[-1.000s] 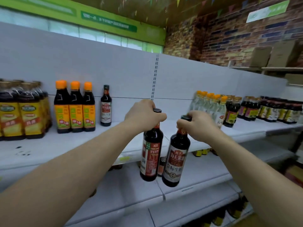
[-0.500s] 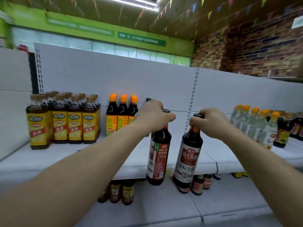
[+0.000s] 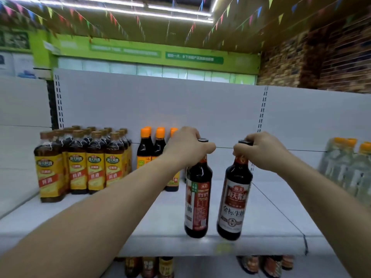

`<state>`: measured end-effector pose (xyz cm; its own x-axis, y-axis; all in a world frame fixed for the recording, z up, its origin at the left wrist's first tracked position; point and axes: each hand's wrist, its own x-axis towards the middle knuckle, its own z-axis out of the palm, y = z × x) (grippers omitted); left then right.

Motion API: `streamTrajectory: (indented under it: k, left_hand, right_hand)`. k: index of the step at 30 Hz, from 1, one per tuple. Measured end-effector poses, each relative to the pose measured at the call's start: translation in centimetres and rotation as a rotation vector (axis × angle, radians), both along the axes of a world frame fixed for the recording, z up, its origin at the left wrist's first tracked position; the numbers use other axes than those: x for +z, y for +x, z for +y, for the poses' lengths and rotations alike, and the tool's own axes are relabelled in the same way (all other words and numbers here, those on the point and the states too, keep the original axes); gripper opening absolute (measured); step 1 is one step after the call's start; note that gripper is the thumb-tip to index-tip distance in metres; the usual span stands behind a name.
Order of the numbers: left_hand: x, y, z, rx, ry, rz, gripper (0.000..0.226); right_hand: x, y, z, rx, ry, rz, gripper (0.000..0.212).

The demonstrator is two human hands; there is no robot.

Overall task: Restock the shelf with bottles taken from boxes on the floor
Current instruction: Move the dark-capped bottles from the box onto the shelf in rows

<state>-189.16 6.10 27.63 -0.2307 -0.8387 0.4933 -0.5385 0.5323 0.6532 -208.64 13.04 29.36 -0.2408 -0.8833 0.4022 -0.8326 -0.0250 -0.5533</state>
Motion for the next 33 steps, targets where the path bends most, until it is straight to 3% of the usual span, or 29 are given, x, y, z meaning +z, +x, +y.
streamTrajectory:
  k: [17, 33]
  left_hand:
    - [-2.2, -9.5, -11.2, 0.156, 0.017, 0.015, 0.035]
    - [-3.9, -11.8, -14.5, 0.233, 0.016, 0.032, 0.038]
  right_hand:
    - [-1.2, -9.1, -14.0, 0.126, 0.007, 0.088, 0.030]
    - [-3.4, -11.2, -17.7, 0.112, 0.043, 0.040, 0.031]
